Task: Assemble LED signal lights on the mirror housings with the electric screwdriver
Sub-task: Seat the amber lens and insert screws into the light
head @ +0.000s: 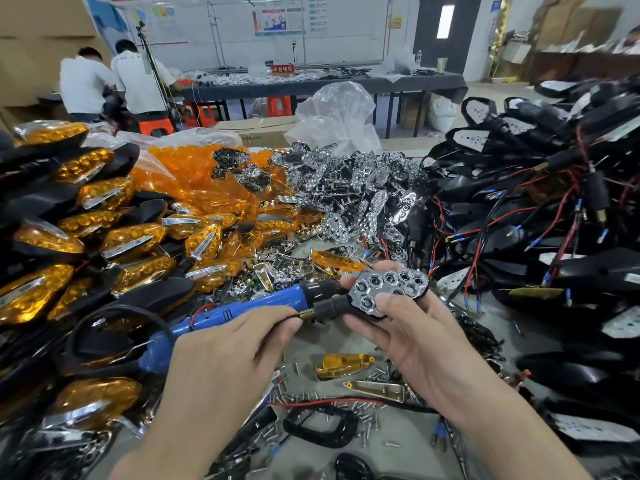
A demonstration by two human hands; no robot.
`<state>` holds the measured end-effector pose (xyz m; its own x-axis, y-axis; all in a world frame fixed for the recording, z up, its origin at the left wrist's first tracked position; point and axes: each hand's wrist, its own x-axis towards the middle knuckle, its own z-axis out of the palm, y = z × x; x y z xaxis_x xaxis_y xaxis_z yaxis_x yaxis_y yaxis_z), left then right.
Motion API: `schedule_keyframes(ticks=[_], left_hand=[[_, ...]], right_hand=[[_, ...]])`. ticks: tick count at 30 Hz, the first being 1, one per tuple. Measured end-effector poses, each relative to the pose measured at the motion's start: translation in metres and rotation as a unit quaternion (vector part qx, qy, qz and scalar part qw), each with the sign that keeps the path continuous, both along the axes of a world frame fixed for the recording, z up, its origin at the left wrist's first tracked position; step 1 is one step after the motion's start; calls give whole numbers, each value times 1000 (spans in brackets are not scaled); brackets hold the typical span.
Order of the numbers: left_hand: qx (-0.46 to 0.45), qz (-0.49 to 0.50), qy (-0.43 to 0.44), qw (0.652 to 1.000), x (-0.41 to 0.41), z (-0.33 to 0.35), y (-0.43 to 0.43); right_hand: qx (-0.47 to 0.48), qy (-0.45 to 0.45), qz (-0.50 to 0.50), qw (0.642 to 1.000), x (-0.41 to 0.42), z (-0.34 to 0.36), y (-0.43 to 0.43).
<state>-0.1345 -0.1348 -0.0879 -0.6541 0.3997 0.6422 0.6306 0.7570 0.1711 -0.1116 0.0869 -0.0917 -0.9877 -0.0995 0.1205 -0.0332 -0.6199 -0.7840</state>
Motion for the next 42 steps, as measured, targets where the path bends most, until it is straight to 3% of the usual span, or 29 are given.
schedule_keyframes(ticks=[6,11,21,42], left_hand=[[-67,25,-45,996,2,11,0],[-67,-32,-44,996,3,20,-6],[-71,-69,17,995,-4,24,-22],[-125,-43,32,991,-4,35,-31]], right_hand=[[4,-24,-32,999,-2,2,-2],[-9,-20,-44,999,-3,3,3],[-14,-17,-50,999,-6,1,10],[-48,-23,-45,998,-6,2,8]])
